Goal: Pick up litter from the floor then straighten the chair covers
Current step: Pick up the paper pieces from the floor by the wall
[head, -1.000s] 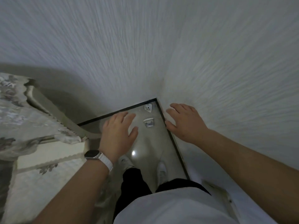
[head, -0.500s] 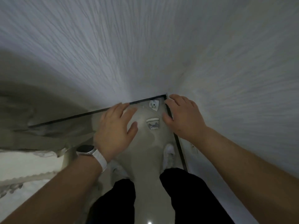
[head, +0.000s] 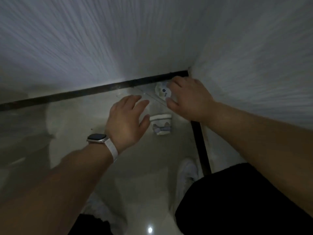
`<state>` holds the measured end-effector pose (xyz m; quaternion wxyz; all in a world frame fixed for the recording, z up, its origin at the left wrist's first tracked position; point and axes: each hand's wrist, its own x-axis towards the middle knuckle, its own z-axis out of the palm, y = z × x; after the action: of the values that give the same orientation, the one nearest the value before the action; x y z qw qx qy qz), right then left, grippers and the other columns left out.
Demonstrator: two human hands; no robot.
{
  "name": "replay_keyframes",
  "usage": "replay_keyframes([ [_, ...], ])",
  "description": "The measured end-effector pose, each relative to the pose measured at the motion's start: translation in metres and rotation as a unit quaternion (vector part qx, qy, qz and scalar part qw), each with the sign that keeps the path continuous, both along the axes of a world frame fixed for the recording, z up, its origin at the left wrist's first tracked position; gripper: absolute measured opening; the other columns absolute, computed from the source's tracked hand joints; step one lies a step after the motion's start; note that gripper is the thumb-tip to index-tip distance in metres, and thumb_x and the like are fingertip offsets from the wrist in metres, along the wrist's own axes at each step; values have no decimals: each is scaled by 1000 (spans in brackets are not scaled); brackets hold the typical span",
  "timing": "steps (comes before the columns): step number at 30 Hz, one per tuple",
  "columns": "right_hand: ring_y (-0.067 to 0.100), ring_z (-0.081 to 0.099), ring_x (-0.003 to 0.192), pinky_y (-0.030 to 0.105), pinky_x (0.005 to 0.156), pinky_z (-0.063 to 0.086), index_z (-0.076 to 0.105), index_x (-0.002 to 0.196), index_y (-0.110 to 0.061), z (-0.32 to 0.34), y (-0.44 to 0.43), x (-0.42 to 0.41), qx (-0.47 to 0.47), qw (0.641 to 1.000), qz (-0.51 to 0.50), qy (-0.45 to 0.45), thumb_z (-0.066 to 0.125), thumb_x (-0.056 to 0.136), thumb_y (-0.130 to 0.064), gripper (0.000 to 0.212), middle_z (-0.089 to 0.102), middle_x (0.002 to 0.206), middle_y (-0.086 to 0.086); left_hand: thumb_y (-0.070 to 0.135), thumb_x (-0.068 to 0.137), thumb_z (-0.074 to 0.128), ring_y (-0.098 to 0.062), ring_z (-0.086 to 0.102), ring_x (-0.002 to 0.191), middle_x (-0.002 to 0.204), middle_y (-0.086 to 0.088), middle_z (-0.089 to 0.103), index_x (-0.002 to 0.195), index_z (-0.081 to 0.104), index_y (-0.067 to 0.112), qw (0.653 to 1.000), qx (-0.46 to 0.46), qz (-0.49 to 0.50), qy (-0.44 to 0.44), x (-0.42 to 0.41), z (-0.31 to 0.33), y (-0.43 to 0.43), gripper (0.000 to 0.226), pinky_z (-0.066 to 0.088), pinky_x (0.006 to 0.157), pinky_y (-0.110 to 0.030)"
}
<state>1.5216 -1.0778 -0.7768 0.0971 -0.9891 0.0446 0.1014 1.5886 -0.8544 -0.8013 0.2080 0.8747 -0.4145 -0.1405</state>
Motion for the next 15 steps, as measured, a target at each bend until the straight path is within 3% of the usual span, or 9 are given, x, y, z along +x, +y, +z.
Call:
replay_keyframes([
  [5,35,53,104,37,76,37,52,132,-8,-100,-32,27,-26,997,47,54,24,83,-57,75,55,122,16,41,88,53,-35,57,116,128,-14,61,126,63,14,999,24,14,24,-9,-100,-19,48,48,91,-45],
  [10,35,51,106,42,80,46,49,133,-8,-156,-51,43,-22,995,63,69,34,85,-53,68,52,123,16,46,88,47,-35,56,117,129,-15,61,129,61,12,998,28,21,53,-11,-158,-35,56,49,93,-46],
  [15,35,48,115,40,88,42,41,140,-12,-199,-58,41,8,997,33,68,51,89,-49,64,50,129,16,55,84,42,-36,55,119,132,-15,59,133,57,10,995,45,34,83,-19,-195,-47,68,48,95,-47],
])
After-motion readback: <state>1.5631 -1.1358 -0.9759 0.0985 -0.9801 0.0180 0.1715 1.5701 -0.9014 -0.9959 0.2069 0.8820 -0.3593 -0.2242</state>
